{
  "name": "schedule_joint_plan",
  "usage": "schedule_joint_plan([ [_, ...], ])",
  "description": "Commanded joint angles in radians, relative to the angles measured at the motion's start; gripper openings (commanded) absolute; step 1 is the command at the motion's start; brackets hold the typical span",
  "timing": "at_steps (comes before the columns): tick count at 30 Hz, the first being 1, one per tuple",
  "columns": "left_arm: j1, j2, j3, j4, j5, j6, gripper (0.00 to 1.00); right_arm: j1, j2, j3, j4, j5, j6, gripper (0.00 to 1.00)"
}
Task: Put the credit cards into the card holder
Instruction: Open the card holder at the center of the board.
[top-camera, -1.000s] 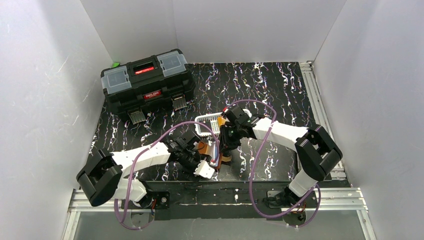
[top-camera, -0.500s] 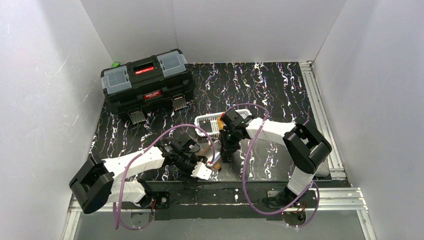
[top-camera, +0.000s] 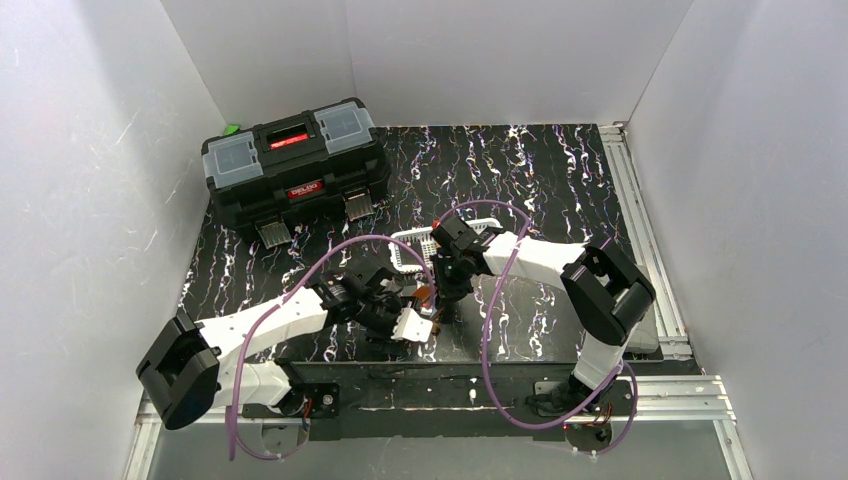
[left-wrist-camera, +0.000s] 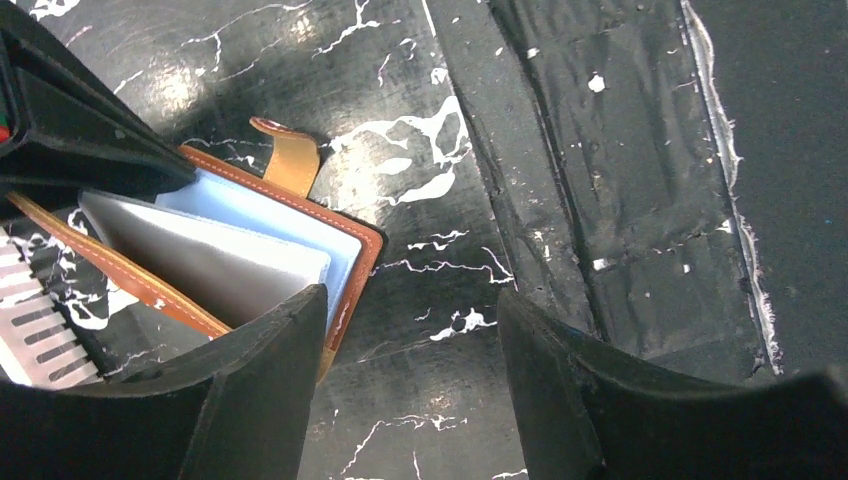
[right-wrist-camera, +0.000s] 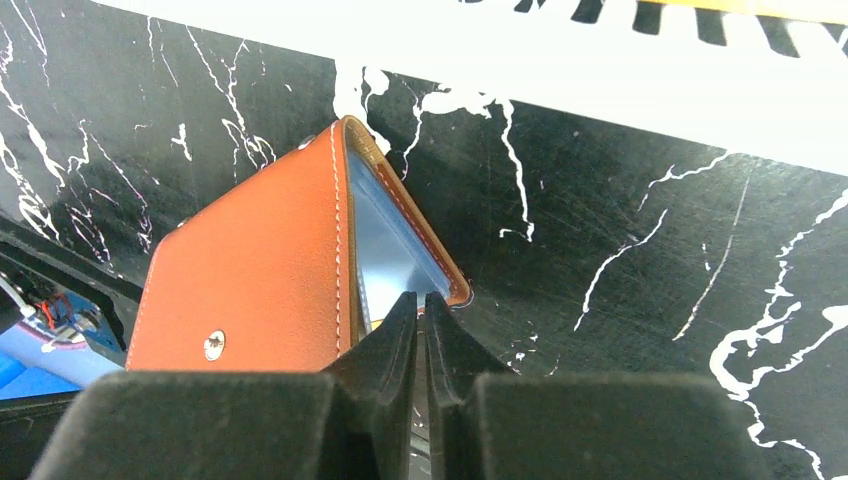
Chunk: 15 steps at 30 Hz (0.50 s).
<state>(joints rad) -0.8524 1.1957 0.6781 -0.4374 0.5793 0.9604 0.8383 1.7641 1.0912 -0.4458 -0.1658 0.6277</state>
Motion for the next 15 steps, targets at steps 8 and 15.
schedule_joint_plan([
  [8,0.036,-0.026,0.011,0.108,-0.141,-0.107,0.60,0.026,-0.064,0.065,0.033,0.004,-0.008,0.14],
  [15,0.067,-0.028,0.015,0.132,-0.160,-0.149,0.59,0.031,-0.066,0.089,0.117,-0.036,0.005,0.15],
])
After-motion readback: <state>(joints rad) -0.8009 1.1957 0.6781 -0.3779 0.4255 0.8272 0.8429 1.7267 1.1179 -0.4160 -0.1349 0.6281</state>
